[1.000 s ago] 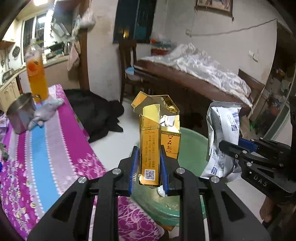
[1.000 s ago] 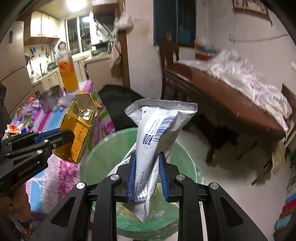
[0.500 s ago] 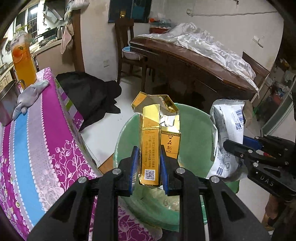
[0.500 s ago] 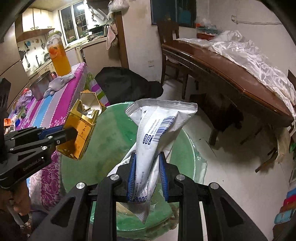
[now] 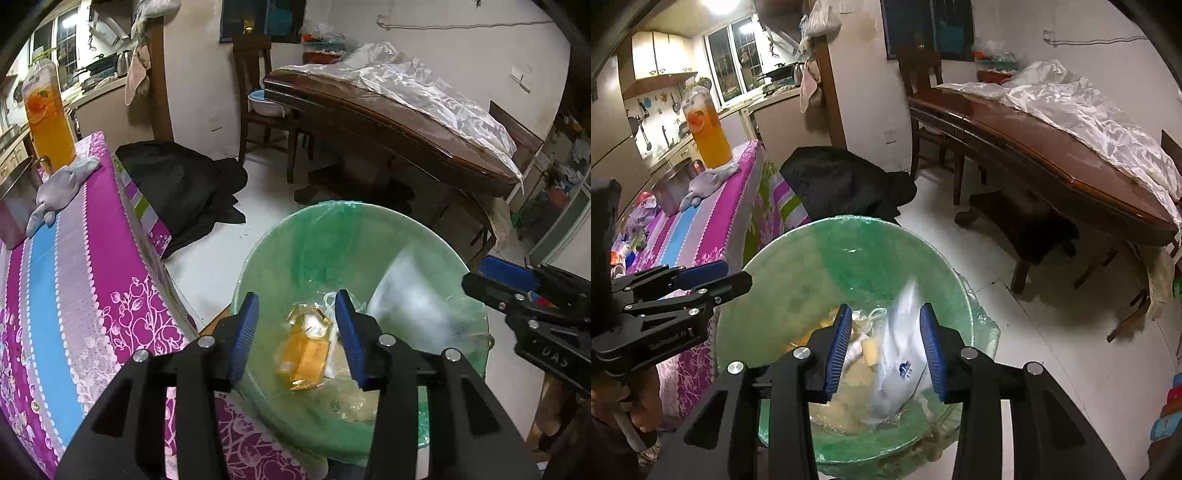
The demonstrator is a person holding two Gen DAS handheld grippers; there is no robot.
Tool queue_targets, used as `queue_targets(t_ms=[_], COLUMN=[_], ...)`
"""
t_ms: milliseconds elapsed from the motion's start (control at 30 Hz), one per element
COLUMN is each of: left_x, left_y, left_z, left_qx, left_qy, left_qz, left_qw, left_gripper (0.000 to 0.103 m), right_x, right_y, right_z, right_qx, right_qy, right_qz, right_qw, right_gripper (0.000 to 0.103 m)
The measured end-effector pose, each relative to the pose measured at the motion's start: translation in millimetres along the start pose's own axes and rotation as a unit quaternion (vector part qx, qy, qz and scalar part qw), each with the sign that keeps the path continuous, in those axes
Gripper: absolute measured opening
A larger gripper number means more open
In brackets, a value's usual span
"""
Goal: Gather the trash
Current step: 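Return both open tools to the table clutter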
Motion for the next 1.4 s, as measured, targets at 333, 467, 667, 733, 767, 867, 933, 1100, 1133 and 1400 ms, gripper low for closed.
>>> queue_targets(t_ms=[333, 467, 667, 733, 767, 867, 933, 1100, 1133, 1400], left_x=[-6.0, -9.3, -23.5, -30.8, -37.1, -55.9, -72.5, -103.2, -108.3, -157.9], left_y=[-2.1, -19.3, -89.0, -117.7, -138.6, -195.8, -238.9, -308.9, -319.4, -421.5], left_z=[-9.0, -29.1, -83.4, -100.8, -112.6, -142.6, -165.5, -209.8, -216.9, -273.2], left_qx=[0.000, 0.009, 0.056, 0.077, 0.092, 0.129, 0.153, 0.193, 0.196, 0.225], left_qy=[0.001, 0.013, 0.045, 0.051, 0.056, 0.062, 0.065, 0.074, 0.076, 0.093], left_qz=[0.003, 0.004, -0.022, -0.038, -0.051, -0.091, -0.125, -0.178, -0.187, -0.290], left_qw=[1.0000, 0.9999, 0.9971, 0.9950, 0.9929, 0.9855, 0.9781, 0.9620, 0.9595, 0.9258], left_gripper=[0.041, 0.041, 0.042, 0.043, 0.043, 0.043, 0.043, 0.043, 0.043, 0.044], right_x=[3.6, 14.2, 20.3, 18.5, 17.2, 13.5, 8.3, -2.7, -4.5, -21.9], right_y=[-9.3, -35.7, -115.9, -146.5, -169.5, -223.4, -257.8, -338.5, -354.1, -446.1], right_z=[-23.4, -54.8, -84.4, -82.6, -80.3, -76.3, -75.8, -77.3, -77.9, -65.0], right_qx=[0.004, 0.018, 0.090, 0.116, 0.133, 0.169, 0.190, 0.234, 0.242, 0.285], right_qy=[0.026, 0.076, 0.135, 0.132, 0.128, 0.118, 0.112, 0.096, 0.093, 0.062], right_qz=[-0.003, -0.022, -0.052, -0.069, -0.083, -0.113, -0.131, -0.170, -0.177, -0.211], right_qw=[1.000, 0.997, 0.985, 0.982, 0.979, 0.972, 0.967, 0.953, 0.949, 0.933], right_gripper=[0.039, 0.054, 0.069, 0.070, 0.070, 0.071, 0.071, 0.071, 0.072, 0.072])
Point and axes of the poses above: each gripper's, at about its wrist camera, not at the fingertips, and z roughly the way its jaws point, y to its right, x to its top, the point moved 7 cm from there along z, roughly the way its jaws point, and after that the axes turned 4 degrees about y, right-handed, at the moved point
